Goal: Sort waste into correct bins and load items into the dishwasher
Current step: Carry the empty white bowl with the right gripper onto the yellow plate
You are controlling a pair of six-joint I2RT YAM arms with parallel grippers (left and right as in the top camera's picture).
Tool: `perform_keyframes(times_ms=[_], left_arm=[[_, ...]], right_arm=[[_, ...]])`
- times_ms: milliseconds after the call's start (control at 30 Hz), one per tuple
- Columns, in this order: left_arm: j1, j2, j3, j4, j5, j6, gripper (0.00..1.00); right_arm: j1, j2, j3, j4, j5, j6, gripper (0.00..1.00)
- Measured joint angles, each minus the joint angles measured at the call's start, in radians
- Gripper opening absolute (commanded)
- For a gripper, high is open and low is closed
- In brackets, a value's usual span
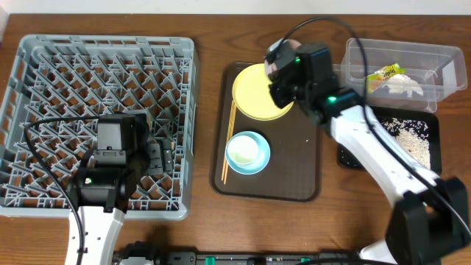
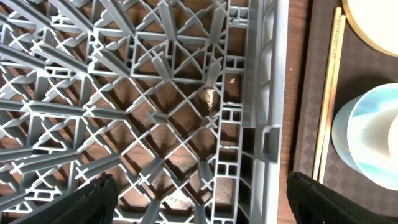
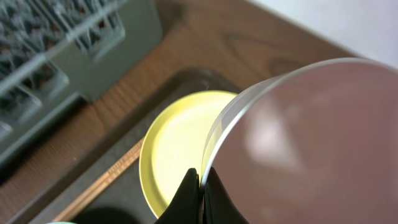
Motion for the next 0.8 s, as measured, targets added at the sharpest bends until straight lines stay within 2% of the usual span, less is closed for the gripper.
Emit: perform_keyframes(times_ms=[467,567,733,767,800], left_arm=[[0.0,0.0,0.0,0.0,0.0,0.0,0.89],[0.0,0.0,0.0,0.0,0.0,0.0,0.89],[0.0,0.0,0.0,0.0,0.0,0.0,0.89],[0.0,0.0,0.0,0.0,0.0,0.0,0.89],[0.0,0.0,0.0,0.0,0.0,0.0,0.89]], right_arm=[[0.103,0.244,0.003,0.027,0.102,-0.026,0.01],[0.115,0.25,0.003,0.029,0.122,-0.026,0.06],[0.116,0.25,0.008,0.037,0.135,-0.028,0.37],[0.116,0.25,0.009,0.037,0.135,-0.028,0.54],[0.116,0.25,0.009,0.037,0.138,-0.024,0.59]])
